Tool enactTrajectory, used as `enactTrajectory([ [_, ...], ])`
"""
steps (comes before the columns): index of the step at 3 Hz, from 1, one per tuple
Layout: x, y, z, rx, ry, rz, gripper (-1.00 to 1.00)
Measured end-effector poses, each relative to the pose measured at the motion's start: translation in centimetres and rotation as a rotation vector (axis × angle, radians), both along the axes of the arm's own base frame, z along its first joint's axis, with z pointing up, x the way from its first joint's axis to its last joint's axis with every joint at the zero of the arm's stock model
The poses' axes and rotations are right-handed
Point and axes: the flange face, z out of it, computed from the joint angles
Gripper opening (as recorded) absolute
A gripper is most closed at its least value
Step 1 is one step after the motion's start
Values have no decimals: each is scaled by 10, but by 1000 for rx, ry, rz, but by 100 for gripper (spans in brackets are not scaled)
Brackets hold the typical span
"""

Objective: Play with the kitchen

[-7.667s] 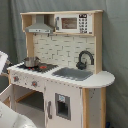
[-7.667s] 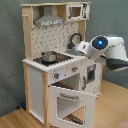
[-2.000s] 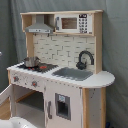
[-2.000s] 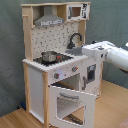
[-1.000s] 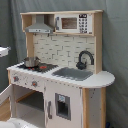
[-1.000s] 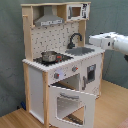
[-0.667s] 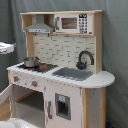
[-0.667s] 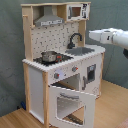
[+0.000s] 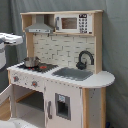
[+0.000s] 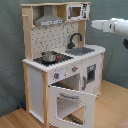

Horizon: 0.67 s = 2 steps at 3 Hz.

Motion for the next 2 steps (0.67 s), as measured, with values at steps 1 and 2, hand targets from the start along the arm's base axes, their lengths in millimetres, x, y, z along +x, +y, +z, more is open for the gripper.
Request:
enactTrajectory([
  [1,21,-20,10,25,38,32,100],
  [2,47,-44,18,45,82,47,100],
])
